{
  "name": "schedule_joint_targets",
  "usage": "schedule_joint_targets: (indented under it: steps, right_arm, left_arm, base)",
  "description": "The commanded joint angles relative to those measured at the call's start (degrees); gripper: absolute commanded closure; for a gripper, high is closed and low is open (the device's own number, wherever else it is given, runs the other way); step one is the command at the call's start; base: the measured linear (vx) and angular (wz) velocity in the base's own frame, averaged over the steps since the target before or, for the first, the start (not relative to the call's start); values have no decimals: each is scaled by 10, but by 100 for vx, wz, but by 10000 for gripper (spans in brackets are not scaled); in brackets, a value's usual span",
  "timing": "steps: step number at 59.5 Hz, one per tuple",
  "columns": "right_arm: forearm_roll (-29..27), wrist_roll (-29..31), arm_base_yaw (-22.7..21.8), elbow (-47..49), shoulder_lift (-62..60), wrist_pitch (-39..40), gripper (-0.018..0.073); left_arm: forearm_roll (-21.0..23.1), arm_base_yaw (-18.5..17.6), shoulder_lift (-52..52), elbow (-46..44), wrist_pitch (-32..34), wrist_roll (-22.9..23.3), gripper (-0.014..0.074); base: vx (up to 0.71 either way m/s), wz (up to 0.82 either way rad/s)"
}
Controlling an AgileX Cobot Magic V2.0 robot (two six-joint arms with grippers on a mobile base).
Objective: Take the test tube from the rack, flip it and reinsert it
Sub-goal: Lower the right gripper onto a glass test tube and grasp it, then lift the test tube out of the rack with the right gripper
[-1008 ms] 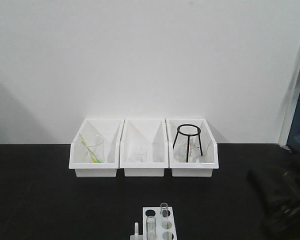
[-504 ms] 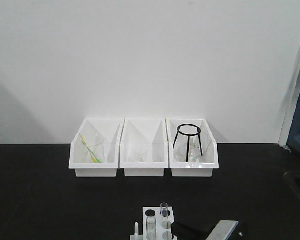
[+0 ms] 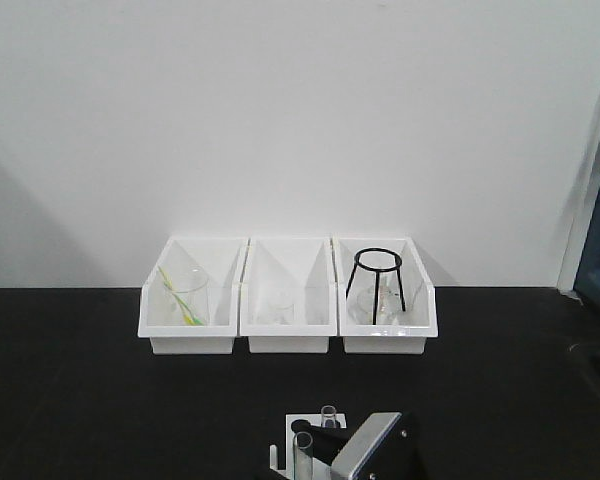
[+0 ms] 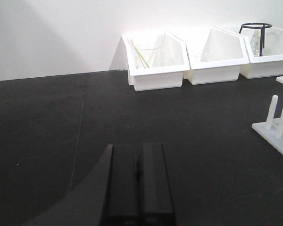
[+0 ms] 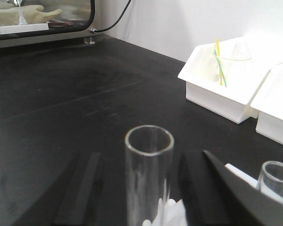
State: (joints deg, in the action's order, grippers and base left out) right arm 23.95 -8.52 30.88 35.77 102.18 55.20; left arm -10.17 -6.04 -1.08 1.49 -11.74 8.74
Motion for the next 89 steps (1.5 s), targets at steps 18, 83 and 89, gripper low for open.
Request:
schedule_joint_targets:
  steps: [18, 83, 89]
  right_arm:
    - [-6, 3, 1, 17, -20, 59, 575]
    - [271, 186, 0, 240, -332, -426, 566]
    - [72, -16, 0, 240, -332, -415, 566]
  left_arm:
    - [3, 0, -5, -2, 46, 5, 602]
    - [3, 0, -5, -2, 46, 5, 602]
    - [3, 0, -5, -2, 46, 5, 602]
  base:
    - [0, 0]
    - [0, 0]
    - [0, 0]
